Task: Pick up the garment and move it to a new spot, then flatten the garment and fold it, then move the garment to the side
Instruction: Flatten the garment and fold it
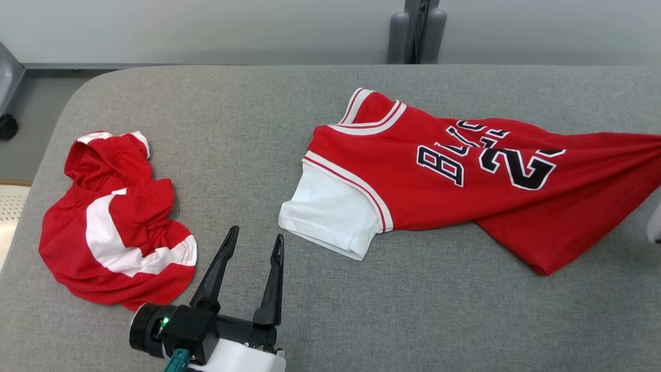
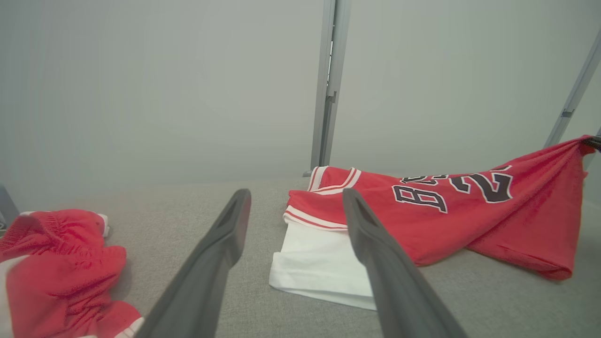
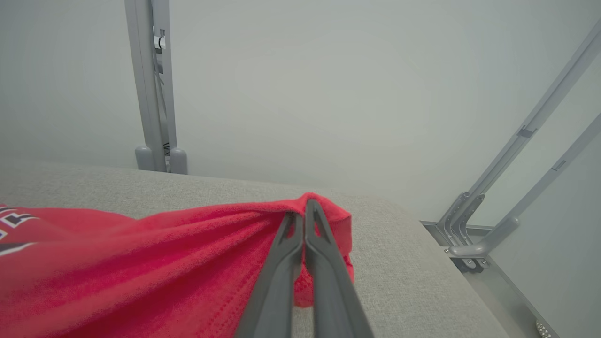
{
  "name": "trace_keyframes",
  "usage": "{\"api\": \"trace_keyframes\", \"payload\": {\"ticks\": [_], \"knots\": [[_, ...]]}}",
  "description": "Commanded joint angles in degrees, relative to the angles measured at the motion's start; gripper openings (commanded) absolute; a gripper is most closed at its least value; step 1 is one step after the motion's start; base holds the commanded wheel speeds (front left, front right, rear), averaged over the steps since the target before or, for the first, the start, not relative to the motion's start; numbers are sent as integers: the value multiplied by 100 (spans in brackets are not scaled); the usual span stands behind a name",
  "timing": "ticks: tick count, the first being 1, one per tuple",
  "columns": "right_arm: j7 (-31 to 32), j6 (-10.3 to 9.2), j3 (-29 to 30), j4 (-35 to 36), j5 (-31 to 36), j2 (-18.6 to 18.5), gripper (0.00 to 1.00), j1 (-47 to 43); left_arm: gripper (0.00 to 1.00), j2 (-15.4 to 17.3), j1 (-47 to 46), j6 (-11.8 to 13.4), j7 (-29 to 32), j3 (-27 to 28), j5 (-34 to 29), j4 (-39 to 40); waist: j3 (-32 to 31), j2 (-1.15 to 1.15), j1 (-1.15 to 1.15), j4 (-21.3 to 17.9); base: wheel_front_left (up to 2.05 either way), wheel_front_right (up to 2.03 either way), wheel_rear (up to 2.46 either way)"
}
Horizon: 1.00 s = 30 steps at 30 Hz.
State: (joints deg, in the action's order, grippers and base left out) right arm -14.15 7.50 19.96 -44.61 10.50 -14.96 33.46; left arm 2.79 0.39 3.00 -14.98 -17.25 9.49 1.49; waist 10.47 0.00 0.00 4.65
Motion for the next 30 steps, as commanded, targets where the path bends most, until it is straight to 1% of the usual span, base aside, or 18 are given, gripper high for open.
{"api": "trace_keyframes", "payload": {"ticks": [1,4,7,10,13,14,15,19,23,26,30], "knots": [[-4,-1,18,-282,124,-59,0,365,100,19,-160,-48,-18,-16,-59,3,99,0,0,14,0,0,0],[-43,-2,173,-696,341,-130,0,818,100,20,-247,-87,-18,-75,-95,-13,190,0,0,45,0,0,0],[-73,-2,326,-907,470,-138,0,1079,100,20,-301,-117,-18,-107,-120,-31,232,0,0,72,0,0,0],[-97,-1,573,-1125,731,-210,0,1353,100,19,-397,-153,-18,-138,-168,-33,332,0,0,116,0,0,0],[-114,-1,844,-1244,1032,-206,0,1540,100,20,-457,-187,-18,-174,-191,-43,430,0,0,142,0,0,0],[-119,-2,957,-1254,1129,-208,40,1572,100,19,-479,-192,-18,-189,-198,-56,458,0,0,148,0,0,0],[-121,-2,1087,-1276,1207,-183,100,1583,100,19,-498,-206,-18,-205,-201,-66,484,0,0,157,0,0,0],[-121,-1,1439,-1047,1434,22,100,1519,100,20,-587,-213,-18,-281,-181,-97,553,0,0,171,0,0,0],[-124,-1,1631,-812,1532,142,100,1311,100,20,-567,-163,-18,-335,-136,-138,514,0,0,108,0,0,0],[-123,-1,1510,-539,1529,379,100,1101,100,20,-481,-125,-18,-317,-124,-174,411,0,0,5,0,0,0],[-124,-1,1130,-241,1196,618,100,768,100,20,-425,-11,-18,-261,-55,-230,220,0,0,-150,0,0,0]]}}
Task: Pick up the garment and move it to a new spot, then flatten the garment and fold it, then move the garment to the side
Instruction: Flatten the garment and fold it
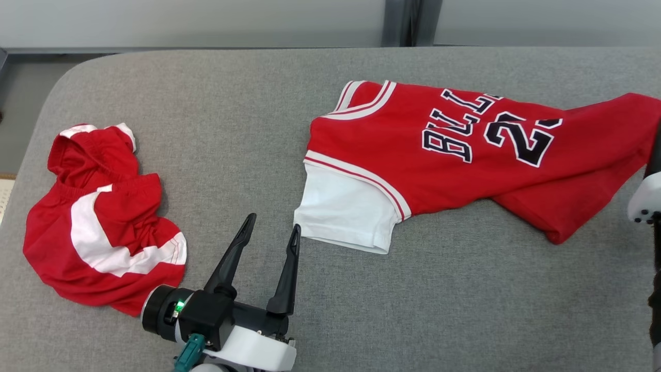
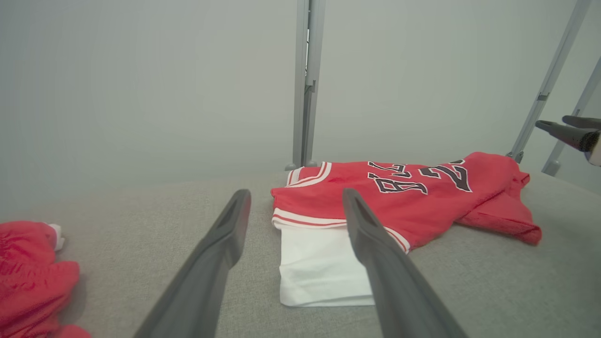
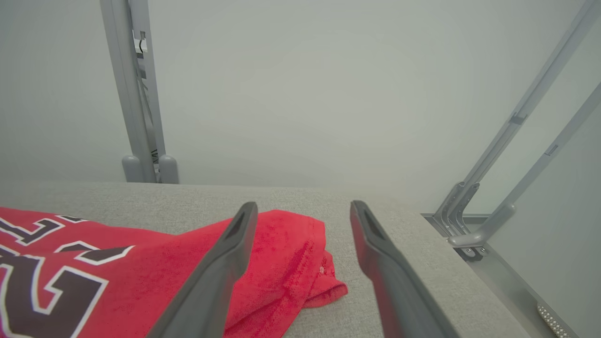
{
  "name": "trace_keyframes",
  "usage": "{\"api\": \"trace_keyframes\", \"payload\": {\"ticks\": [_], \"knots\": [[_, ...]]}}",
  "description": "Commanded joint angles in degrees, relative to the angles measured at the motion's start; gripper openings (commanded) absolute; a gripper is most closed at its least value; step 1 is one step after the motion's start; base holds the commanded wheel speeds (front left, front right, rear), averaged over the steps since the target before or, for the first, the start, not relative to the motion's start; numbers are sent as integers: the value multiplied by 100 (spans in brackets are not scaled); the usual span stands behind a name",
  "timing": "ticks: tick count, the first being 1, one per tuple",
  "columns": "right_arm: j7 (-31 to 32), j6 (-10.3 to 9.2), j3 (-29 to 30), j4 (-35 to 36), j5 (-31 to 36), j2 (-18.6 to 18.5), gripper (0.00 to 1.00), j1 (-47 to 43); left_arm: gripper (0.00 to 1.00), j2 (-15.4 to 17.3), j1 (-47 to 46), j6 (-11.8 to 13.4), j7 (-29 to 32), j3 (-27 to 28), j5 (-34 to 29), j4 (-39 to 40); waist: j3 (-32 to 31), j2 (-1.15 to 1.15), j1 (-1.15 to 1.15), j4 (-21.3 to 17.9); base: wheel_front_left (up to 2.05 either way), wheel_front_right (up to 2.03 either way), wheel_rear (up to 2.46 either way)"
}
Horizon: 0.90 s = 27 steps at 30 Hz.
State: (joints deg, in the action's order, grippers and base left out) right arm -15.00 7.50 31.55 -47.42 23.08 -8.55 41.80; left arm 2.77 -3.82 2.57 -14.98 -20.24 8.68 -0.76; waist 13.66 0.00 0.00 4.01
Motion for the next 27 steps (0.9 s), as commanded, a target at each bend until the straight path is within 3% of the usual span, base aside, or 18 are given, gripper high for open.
{"api": "trace_keyframes", "payload": {"ticks": [1,13,18,27], "knots": [[-37,-1,-180,102,-202,61,100,-161,100,21,26,64,-18,51,62,-15,-156,0,0,-124,0,0,0],[-27,-1,-2208,1405,-1695,380,100,-1929,100,21,374,312,-18,196,460,-381,-817,0,0,-488,0,0,0],[-27,-1,-2661,1961,-2041,438,100,-2667,100,21,495,397,-18,186,628,-512,-1033,0,0,-571,0,0,0],[-28,-1,-2935,2820,-2271,521,100,-3640,100,21,644,457,-18,161,755,-728,-1260,0,0,-654,0,0,0]]}}
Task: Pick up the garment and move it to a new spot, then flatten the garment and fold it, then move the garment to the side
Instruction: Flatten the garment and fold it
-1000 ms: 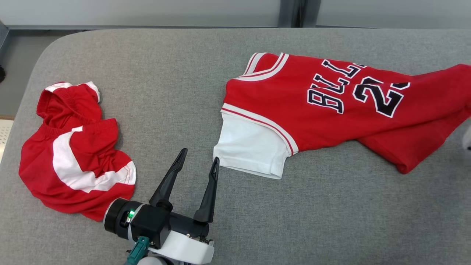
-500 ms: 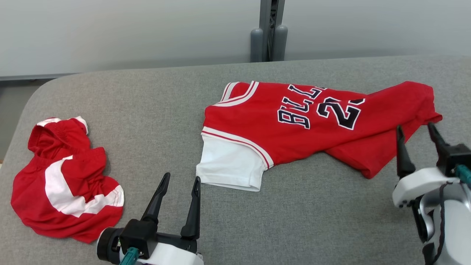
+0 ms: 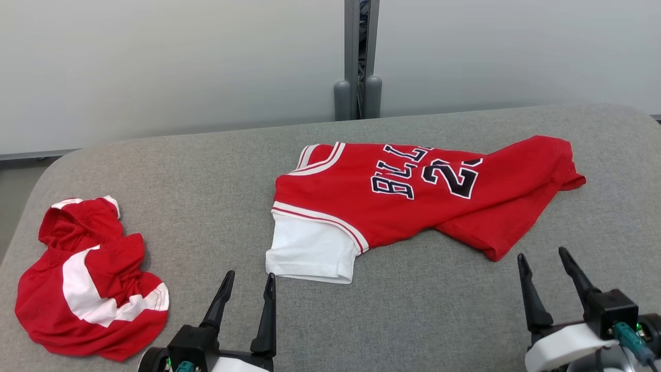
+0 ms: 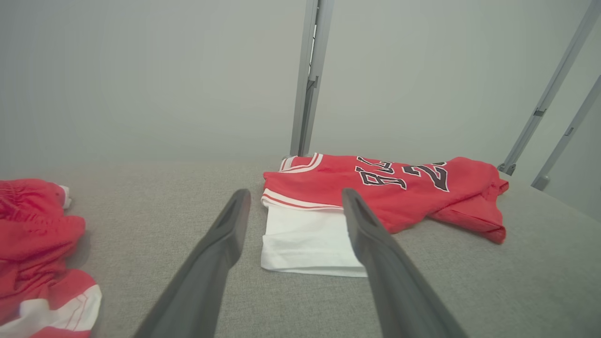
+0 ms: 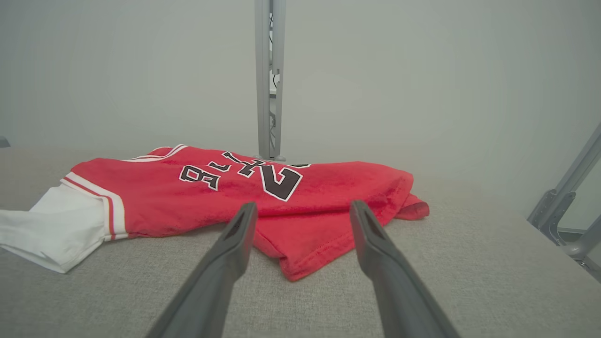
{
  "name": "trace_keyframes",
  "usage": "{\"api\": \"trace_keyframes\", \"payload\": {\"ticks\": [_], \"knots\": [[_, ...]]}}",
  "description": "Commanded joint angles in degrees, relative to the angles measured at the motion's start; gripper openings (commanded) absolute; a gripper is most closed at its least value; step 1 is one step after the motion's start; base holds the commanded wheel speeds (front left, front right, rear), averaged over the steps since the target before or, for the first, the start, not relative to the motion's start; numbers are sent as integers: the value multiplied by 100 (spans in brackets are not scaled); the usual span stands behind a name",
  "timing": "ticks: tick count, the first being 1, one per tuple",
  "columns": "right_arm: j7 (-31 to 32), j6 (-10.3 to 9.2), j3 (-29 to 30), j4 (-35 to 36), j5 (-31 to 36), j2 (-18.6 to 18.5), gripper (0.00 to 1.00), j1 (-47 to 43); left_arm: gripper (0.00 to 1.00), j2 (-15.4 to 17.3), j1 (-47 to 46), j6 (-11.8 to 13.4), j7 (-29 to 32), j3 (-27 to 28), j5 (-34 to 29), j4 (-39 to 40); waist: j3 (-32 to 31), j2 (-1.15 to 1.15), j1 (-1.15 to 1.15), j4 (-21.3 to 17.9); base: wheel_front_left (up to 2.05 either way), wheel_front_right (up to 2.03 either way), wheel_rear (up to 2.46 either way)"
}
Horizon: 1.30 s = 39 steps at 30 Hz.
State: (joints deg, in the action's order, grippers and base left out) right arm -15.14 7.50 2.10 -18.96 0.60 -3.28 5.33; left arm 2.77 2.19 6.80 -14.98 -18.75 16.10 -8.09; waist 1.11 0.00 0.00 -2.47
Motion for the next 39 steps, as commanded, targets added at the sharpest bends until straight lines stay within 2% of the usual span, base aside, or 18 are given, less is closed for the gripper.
{"api": "trace_keyframes", "payload": {"ticks": [1,12,23,39], "knots": [[-13,-1,-7,50,-25,1,100,-112,100,21,64,34,-18,10,26,-12,-29,0,0,-8,0,0,0],[-13,-1,-6,492,-411,26,100,-966,100,21,190,92,-18,4,134,-121,-254,0,0,-15,0,0,0],[-13,-1,-123,747,-612,27,100,-1155,100,22,246,201,-18,47,65,-62,-339,0,0,14,0,0,0],[-13,-1,-180,756,-615,27,100,-1162,100,21,267,267,-18,44,100,-108,-332,0,0,92,0,0,0]]}}
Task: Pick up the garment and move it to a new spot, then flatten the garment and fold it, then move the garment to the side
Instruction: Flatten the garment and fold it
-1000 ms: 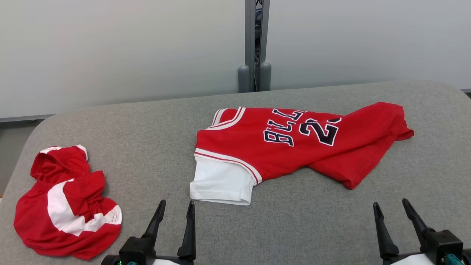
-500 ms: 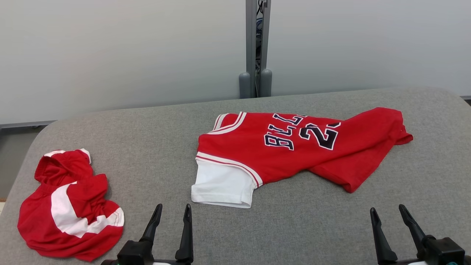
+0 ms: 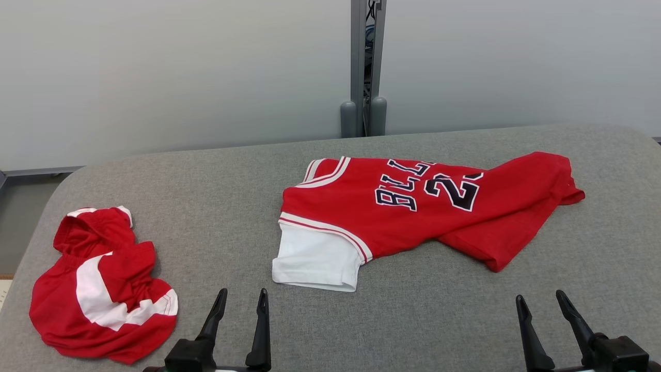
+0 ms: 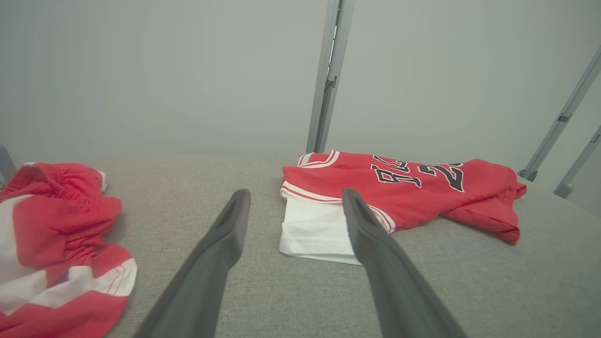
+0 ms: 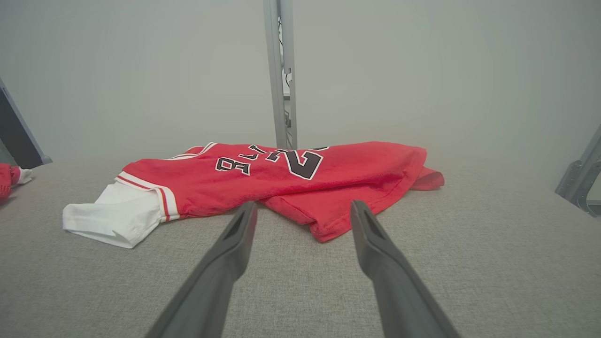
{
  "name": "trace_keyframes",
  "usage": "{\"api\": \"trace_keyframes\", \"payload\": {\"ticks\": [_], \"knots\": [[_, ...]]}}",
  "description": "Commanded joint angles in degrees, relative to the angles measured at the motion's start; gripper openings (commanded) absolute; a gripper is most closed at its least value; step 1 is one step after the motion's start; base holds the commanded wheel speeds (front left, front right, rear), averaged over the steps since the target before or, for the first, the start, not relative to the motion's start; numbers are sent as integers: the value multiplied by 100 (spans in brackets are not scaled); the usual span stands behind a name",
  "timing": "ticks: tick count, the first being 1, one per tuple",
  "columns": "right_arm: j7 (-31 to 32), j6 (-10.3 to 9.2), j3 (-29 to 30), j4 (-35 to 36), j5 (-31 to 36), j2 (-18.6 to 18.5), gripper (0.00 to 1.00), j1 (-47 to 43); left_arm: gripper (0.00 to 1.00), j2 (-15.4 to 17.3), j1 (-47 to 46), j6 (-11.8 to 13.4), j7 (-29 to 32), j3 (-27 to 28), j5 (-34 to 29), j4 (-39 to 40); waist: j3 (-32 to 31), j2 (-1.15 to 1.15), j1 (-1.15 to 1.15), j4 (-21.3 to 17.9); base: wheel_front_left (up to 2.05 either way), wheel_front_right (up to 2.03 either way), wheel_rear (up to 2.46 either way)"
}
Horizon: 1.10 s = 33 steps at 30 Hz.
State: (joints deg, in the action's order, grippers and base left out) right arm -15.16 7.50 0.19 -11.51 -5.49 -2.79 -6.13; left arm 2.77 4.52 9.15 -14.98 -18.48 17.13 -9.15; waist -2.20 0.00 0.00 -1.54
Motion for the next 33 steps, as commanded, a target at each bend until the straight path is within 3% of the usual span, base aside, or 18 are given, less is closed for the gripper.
{"api": "trace_keyframes", "payload": {"ticks": [1,22,33], "knots": [[-12,-1,6,4,-11,-23,100,-15,100,21,39,32,-18,23,-8,-9,-2,0,0,-3,0,0,0],[-12,-1,-22,-55,18,-23,100,53,100,21,-144,29,-18,-26,59,-169,71,0,0,-62,0,0,0],[-12,-1,-213,7,-28,-24,100,214,100,23,-1308,-218,72,-539,464,-1833,411,0,0,-173,0,0,0]]}}
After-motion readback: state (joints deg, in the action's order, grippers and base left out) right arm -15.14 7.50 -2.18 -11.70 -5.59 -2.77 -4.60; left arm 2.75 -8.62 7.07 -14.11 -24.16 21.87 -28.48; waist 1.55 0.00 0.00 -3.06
